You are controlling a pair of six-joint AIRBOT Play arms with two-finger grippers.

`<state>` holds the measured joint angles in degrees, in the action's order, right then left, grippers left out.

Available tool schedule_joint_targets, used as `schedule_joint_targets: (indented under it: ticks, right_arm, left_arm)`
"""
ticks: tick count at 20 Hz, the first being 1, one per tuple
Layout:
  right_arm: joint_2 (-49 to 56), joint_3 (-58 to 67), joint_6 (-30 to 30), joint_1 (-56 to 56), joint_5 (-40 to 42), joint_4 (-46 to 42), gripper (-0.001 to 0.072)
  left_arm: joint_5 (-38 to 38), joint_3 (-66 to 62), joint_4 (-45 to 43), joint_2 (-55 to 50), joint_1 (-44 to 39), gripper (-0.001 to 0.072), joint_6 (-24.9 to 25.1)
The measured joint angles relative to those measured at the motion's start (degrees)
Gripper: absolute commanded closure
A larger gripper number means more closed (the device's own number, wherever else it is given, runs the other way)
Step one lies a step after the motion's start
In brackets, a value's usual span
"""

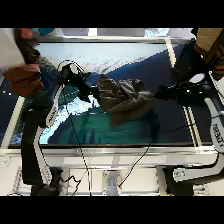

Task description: Fold the shirts.

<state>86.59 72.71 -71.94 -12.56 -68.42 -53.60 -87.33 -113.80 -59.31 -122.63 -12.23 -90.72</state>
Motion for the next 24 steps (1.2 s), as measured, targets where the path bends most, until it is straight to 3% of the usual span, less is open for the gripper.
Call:
schedule_joint_targets:
  ticks: [7, 14, 16, 18, 19, 21, 24]
  right_arm:
    - [-5.81, 0.00, 0.13, -2.47, 0.04, 0.28, 0.0687]
    - [-6.47, 0.00, 1.20, -2.73, -0.02, 1.03, 0.0687]
    - [-6.51, 0.00, 1.29, -2.78, 0.00, 0.72, 0.0687]
    - [-6.51, 0.00, 1.40, -2.78, -0.04, 0.31, 0.0687]
    - [-6.51, 0.00, 1.42, -2.78, -0.02, 0.07, 0.0688]
    - [-6.51, 0.00, 1.44, -2.78, 0.07, -0.17, 0.0688]
    - [-6.51, 0.00, 1.49, -2.78, 0.26, -0.28, 0.0687]
  left_arm:
    - [8.26, 0.00, 16.98, -2.75, -0.70, 0.0014, 0.74]
    - [10.56, -0.35, 17.86, -4.37, -1.38, 0.0025, -0.87]
    - [13.09, -1.27, 17.05, -4.50, -0.87, 0.0202, -1.05]
    - [15.74, -1.99, 16.26, -4.59, -0.37, 0.0263, -1.81]
    - [16.92, -2.23, 16.35, -4.59, -0.28, 0.0373, -1.92]
    - [17.62, -2.49, 15.74, -4.59, -0.24, 0.0691, -2.23]
    - [18.25, -2.69, 14.43, -4.59, -0.52, 0.0697, -2.16]
